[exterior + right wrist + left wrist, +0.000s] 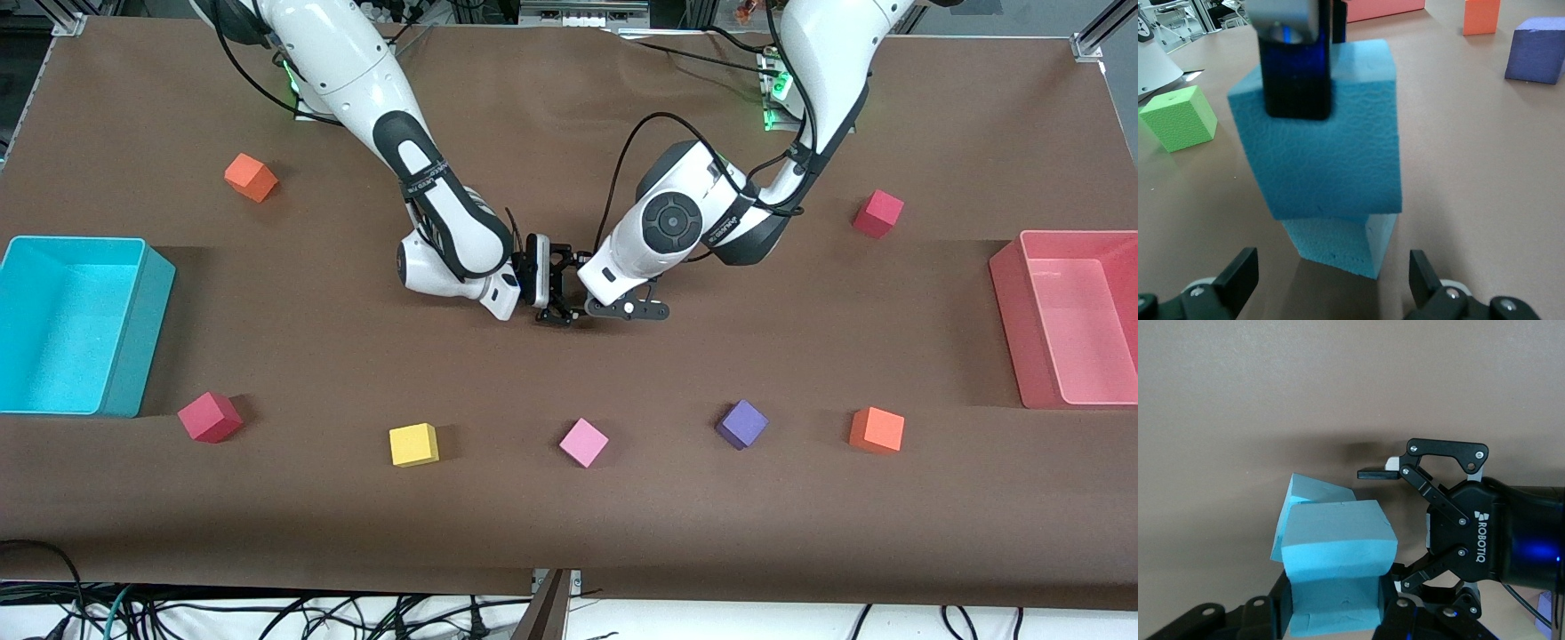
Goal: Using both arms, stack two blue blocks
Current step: 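Carry the held cyan cube with the left gripper onto the placed cube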
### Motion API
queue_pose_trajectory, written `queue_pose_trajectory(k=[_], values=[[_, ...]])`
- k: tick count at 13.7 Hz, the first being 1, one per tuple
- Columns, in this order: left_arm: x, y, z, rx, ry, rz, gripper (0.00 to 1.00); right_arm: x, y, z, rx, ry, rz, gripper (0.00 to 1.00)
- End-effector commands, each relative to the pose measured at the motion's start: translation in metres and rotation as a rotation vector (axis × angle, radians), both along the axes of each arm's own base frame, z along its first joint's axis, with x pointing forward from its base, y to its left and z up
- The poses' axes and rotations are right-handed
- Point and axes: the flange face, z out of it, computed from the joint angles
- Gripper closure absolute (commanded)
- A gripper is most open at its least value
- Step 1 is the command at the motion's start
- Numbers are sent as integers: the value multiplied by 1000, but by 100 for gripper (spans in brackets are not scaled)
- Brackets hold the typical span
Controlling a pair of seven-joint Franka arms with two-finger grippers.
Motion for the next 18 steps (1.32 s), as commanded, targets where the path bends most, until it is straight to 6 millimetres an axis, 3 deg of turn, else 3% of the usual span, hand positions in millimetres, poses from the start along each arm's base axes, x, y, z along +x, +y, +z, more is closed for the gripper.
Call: queue_pose_trajectory(k=[1,7,13,15,16,17,18], values=[[-1,1,1,19,27,-10,80,-3,-1,2,15,-8,-2,0],[-10,-7,-4,43,29,-48,80,-2,-1,2,15,-6,-4,0],[-7,-2,-7,73,0,-75,81,-2,-2,-1,14,-4,-4,0],[-11,-8,-7,75,0,-71,76,-2,-2,-1,13,-4,-5,0],[-13,-11,-9,75,2,-76,48,-2,-2,-1,14,-4,-4,0],[-12,-10,-11,76,4,-72,6,-2,-2,-1,13,-4,-5,0],[-11,-10,-12,73,2,-70,0,-2,-2,-1,13,-4,-5,0]])
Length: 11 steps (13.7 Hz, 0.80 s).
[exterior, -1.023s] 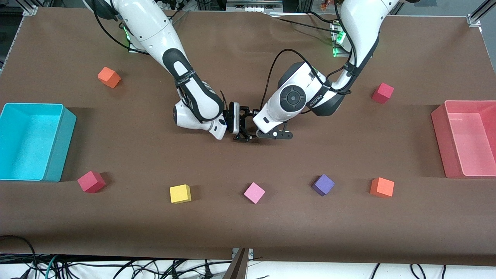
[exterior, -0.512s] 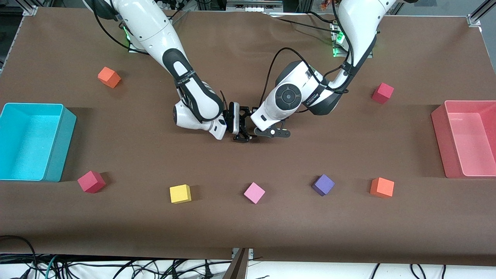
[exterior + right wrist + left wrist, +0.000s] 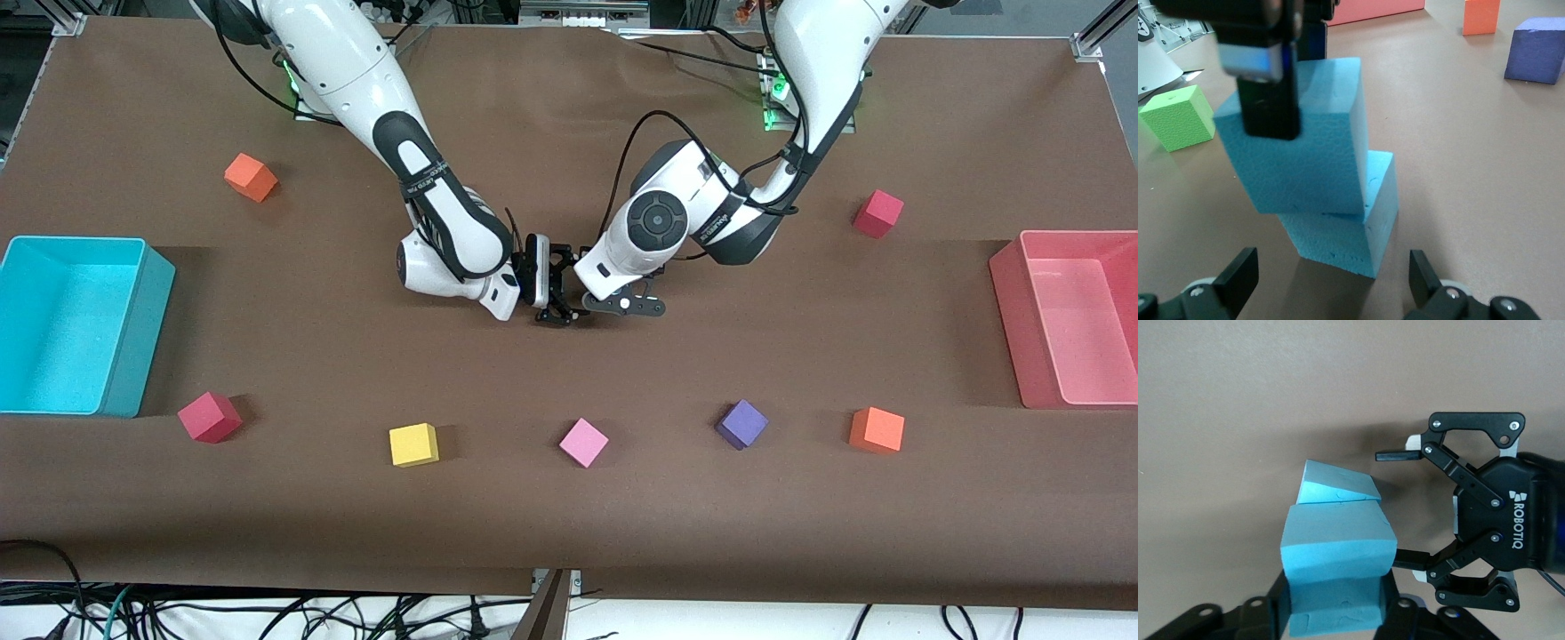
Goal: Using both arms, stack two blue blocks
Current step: 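Open the left gripper and lift it off the stacked cube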
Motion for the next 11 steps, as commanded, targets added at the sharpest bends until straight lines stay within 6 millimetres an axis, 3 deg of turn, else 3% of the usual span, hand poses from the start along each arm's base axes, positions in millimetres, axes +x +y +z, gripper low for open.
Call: queue_pose_trajectory(k=[1,5,8,11], values=[[2,-4,-1,10,-12,-2,0,-3,-1,-1,14,-3,-4,0],[6,2,16,6,-22,12,0,-2,-2,-1,11,-3,-6,0],[6,13,56,25,-10,3,0,2,-3,3,11,9,-23,0],[8,42,102,66,6,7,0,18,-18,8,1,-16,-35,0]])
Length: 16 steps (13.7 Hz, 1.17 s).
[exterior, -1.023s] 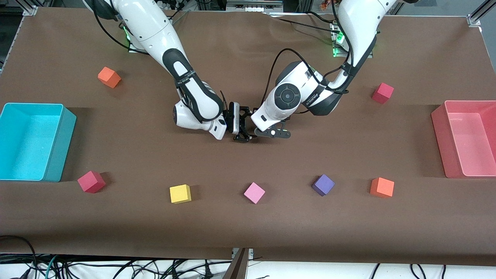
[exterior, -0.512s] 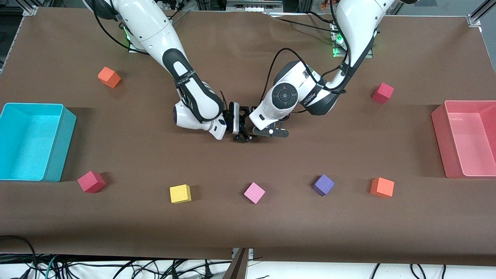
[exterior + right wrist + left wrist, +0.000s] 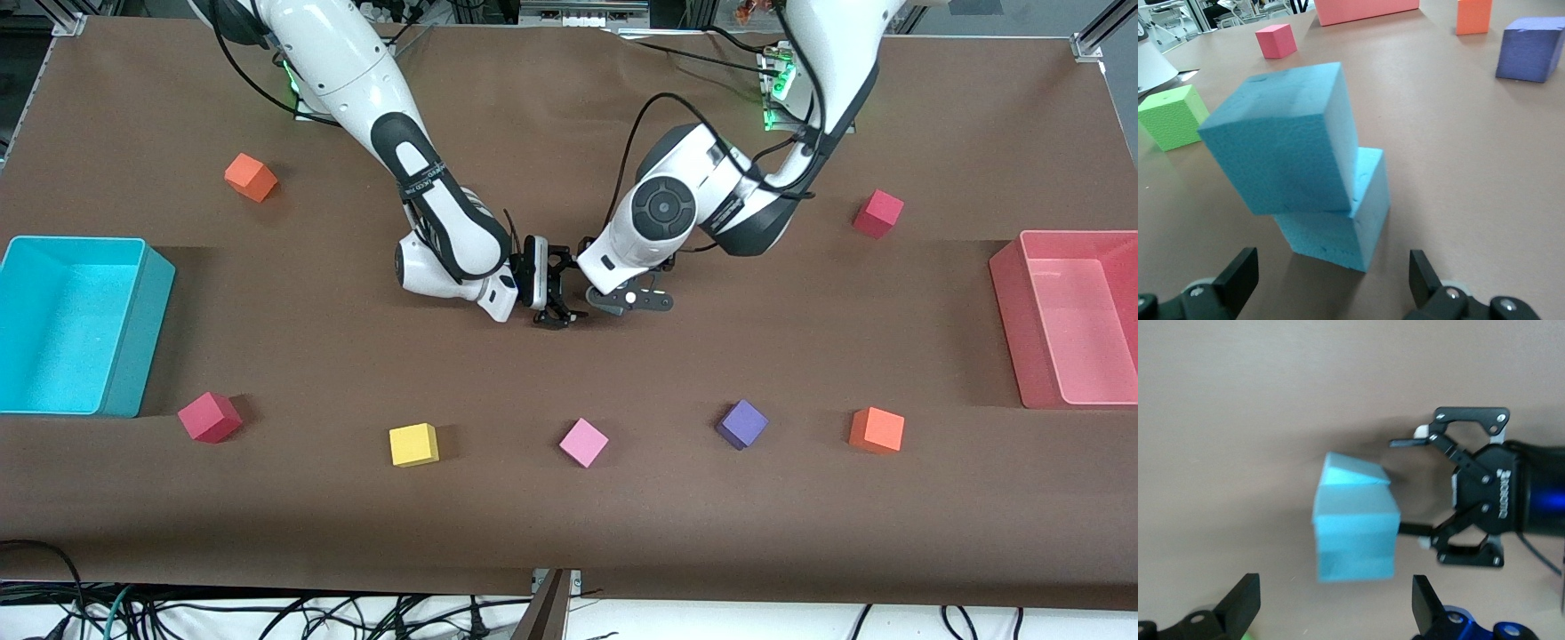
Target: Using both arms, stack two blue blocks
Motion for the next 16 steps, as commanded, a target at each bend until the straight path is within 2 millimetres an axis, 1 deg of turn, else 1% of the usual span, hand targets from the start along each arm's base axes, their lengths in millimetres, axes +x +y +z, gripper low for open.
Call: queue_pose_trajectory(k=[1,2,3,4,7,8,9,10,11,13,14,15,16], values=[[-2,30,53,40,1,6,0,18,-19,8,-13,-29,-11,0],[-1,40,66,50,3,15,0,26,-28,10,-38,-48,4,0],[3,53,77,57,17,10,0,37,-37,16,-64,-50,3,0],[6,68,85,69,49,-24,0,42,-38,27,-86,-36,0,0],[26,135,115,56,73,-83,0,84,-67,57,-222,-44,-16,0],[34,163,124,45,72,-102,0,102,-82,71,-279,-59,-26,0],[37,183,134,41,59,-116,0,115,-96,80,-322,-44,-29,0],[39,203,140,45,46,-118,0,134,-115,94,-358,-32,-50,0],[44,235,145,70,30,-115,0,149,-132,107,-396,-36,-61,0],[46,292,161,68,-5,-149,0,174,-158,131,-463,-101,-69,0],[43,317,174,73,-32,-123,0,186,-167,146,-488,-144,-73,0],[39,330,181,82,-56,-97,0,196,-178,155,-513,-173,-81,0],[33,345,188,86,-95,-69,0,203,-195,159,-528,-178,-104,0]])
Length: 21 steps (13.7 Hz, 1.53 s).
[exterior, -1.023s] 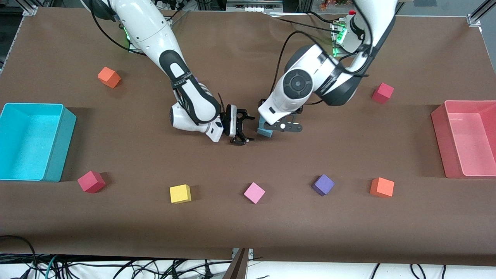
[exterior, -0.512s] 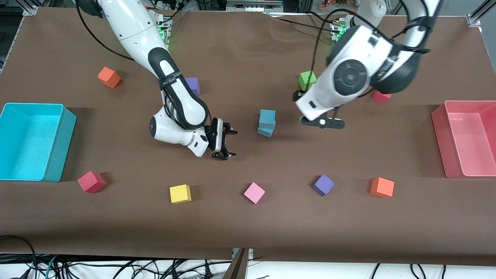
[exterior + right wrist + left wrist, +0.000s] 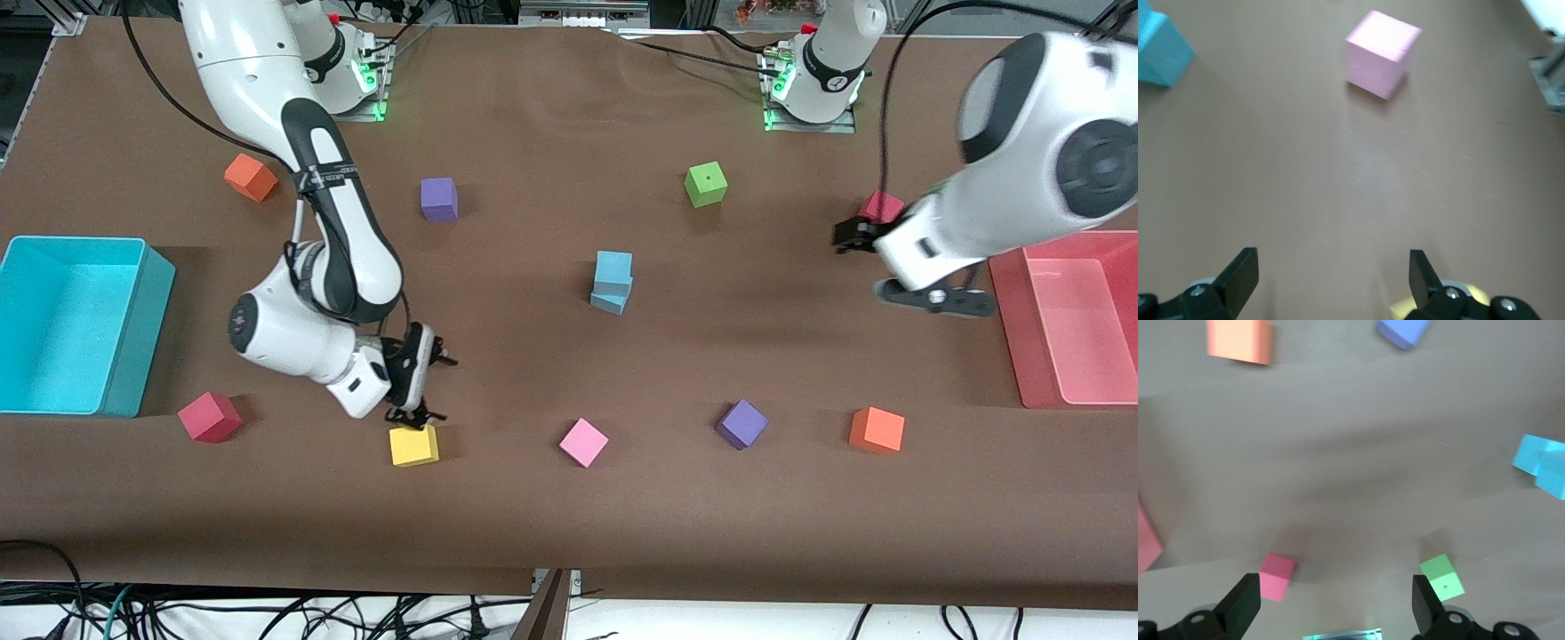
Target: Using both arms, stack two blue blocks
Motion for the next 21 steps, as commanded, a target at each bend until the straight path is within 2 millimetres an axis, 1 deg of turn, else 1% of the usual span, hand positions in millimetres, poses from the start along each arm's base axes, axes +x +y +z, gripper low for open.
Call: queue_pose_trajectory(k=[1,2,3,5,6,7,8,9,10,11,12,13,15,16,17,18,19,20,21], values=[[-30,25,19,16,-114,11,0,18,-33,14,-36,-18,-37,0],[-34,32,22,10,-173,23,0,26,-58,16,-29,-21,-77,0],[-37,32,25,7,-207,24,0,37,-79,17,-29,-37,-109,0],[-36,33,31,6,-229,25,0,53,-94,32,-26,-71,-147,0],[-37,32,34,8,-223,30,0,57,-112,37,-6,-46,-229,0],[-37,29,36,9,-206,31,0,58,-120,44,21,-5,-326,0],[-38,26,43,13,-196,38,0,59,-127,53,48,46,-436,0],[-41,26,43,18,-172,60,0,59,-130,64,72,88,-531,0],[-42,25,45,23,-163,80,0,58,-131,78,72,108,-590,0],[-42,24,46,22,-168,80,0,56,-124,86,55,119,-606,0],[-41,23,51,19,-175,82,0,52,-108,95,50,139,-626,0],[-40,23,52,16,-176,75,0,48,-99,102,40,177,-691,0],[-36,23,56,7,-185,80,0,33,-77,116,32,264,-834,0],[-38,22,58,8,-163,79,0,25,-75,122,8,274,-858,0],[-46,24,66,24,-108,67,0,15,-83,130,-65,266,-831,0],[-44,27,82,21,-127,73,0,9,-103,140,-144,261,-814,0],[-44,27,92,19,-144,83,0,5,-127,151,-190,268,-817,0],[-46,23,92,22,-130,81,0,0,-154,160,-209,295,-838,0],[-48,20,93,23,-121,75,0,-8,-174,174,-228,308,-851,0]])
